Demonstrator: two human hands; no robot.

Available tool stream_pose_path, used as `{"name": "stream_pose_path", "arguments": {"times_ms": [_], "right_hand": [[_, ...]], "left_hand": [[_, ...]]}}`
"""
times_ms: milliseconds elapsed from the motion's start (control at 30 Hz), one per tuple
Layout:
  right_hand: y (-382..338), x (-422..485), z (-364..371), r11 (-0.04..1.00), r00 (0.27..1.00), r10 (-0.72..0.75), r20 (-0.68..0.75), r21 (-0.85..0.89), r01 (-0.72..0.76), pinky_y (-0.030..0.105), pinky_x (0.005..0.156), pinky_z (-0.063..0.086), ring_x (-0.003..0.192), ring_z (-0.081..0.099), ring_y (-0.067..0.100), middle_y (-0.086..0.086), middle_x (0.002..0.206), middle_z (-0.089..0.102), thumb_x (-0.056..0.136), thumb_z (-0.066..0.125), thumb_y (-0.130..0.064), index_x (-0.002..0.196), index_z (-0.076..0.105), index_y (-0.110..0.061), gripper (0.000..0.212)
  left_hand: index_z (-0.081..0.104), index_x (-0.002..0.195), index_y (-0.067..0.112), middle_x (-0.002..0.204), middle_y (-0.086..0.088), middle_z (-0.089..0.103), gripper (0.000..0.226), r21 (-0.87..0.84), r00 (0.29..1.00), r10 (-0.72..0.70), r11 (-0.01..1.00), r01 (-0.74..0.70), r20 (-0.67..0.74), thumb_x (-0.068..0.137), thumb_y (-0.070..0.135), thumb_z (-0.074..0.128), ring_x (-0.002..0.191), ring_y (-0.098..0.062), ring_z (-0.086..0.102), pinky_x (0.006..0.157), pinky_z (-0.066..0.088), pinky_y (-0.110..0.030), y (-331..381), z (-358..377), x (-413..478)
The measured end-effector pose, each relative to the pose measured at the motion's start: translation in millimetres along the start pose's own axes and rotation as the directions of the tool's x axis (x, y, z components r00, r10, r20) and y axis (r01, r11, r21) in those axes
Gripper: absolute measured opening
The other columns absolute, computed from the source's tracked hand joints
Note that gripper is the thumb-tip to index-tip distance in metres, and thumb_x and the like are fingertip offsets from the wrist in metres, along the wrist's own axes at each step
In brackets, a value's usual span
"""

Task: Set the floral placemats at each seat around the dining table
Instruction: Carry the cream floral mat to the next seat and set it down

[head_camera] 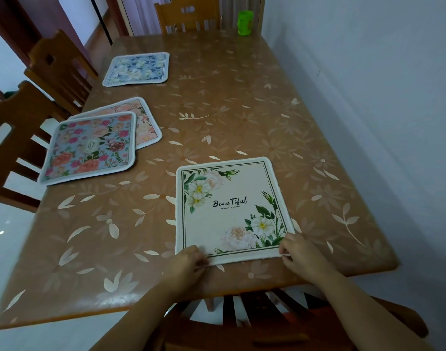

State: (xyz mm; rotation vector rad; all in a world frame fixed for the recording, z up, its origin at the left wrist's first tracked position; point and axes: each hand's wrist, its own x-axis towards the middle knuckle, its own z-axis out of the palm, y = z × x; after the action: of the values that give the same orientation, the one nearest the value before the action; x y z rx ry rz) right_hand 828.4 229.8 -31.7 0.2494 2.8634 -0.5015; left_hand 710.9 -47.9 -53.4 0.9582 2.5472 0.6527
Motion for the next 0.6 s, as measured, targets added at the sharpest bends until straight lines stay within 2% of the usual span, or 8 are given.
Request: {"name": "stream_pose_path", "arguments": {"times_ms": [200, 467, 600], "right_hand": [[-2.1, 2.4, -1.4, 0.999, 0.999, 0.032, -0.029, 0.023, -0.031, 0.031, 0.081, 0.045, 0.096, 0.048, 0.016, 0.001, 0.100, 0.056, 0.083, 0.053, -0.012, 0.089, 0.058, -0.013, 0.008], [-2.6, 1.6, -0.9, 0.999, 0.999, 0.033, -0.002, 0.025, -0.033, 0.030, 0.078, 0.043, 0.094, 0.049, 0.018, 0.001, 0.094, 0.056, 0.080, 0.053, -0.010, 0.079, 0.055, -0.017, 0.008], [-1.5, -0.2, -1.6, 0.999, 0.999, 0.035, -0.022, 0.041, -0.034, 0.026, 0.080, 0.040, 0.096, 0.048, 0.017, 0.002, 0.101, 0.053, 0.081, 0.055, -0.010, 0.092, 0.056, -0.012, 0.011]], "left_hand": [[0.067, 0.089, 0.011, 0.095, -0.010, 0.062, 0.010, 0.016, 1.000, 0.010, 1.000, -0.010, -0.002, 0.080, 0.011, 0.062, 0.092, -0.024, 0.056, 0.077, 0.046, -0.034, 1.5, -1.9, -0.5], [0.068, 0.086, 0.009, 0.093, -0.012, 0.063, 0.008, 0.019, 1.000, 0.018, 1.000, -0.018, -0.024, 0.080, 0.010, 0.063, 0.091, -0.025, 0.057, 0.075, 0.047, -0.033, 3.3, -3.5, -1.1], [0.068, 0.086, 0.009, 0.093, -0.011, 0.063, 0.008, 0.018, 1.000, 0.019, 1.000, -0.018, -0.024, 0.080, 0.011, 0.063, 0.090, -0.024, 0.057, 0.075, 0.046, -0.033, 4.1, -3.2, -1.4]]}}
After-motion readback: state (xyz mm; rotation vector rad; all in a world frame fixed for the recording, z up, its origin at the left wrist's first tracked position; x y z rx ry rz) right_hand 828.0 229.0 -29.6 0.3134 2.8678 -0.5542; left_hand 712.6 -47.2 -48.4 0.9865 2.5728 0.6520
